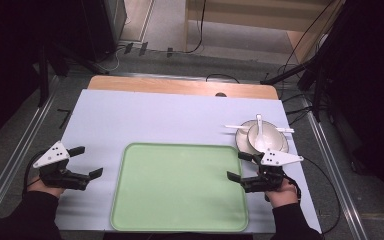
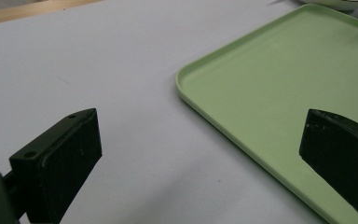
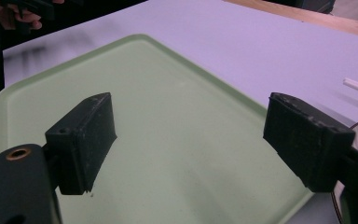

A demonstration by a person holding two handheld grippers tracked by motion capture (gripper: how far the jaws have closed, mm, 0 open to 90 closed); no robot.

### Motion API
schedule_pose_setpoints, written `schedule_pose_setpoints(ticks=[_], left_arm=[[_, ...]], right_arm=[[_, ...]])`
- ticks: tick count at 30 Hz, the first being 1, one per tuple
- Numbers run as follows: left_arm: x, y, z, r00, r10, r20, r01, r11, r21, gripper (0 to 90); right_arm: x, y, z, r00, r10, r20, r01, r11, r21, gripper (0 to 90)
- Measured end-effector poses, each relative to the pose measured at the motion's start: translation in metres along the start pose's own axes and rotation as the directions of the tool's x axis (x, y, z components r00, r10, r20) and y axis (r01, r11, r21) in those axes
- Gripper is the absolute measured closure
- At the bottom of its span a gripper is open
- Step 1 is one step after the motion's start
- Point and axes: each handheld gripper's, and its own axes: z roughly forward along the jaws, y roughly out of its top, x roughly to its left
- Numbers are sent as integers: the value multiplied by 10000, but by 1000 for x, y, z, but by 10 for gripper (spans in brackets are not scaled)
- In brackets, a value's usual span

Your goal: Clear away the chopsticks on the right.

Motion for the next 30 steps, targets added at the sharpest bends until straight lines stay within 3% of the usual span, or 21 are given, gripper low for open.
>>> schedule_pose_setpoints(ticks=[30], left_arm=[[2, 0, -1, 9999, -162, 48, 161, 9999, 11, 0]], right_arm=[[-1, 0, 0, 10000, -15, 36, 15, 10000, 89, 168]])
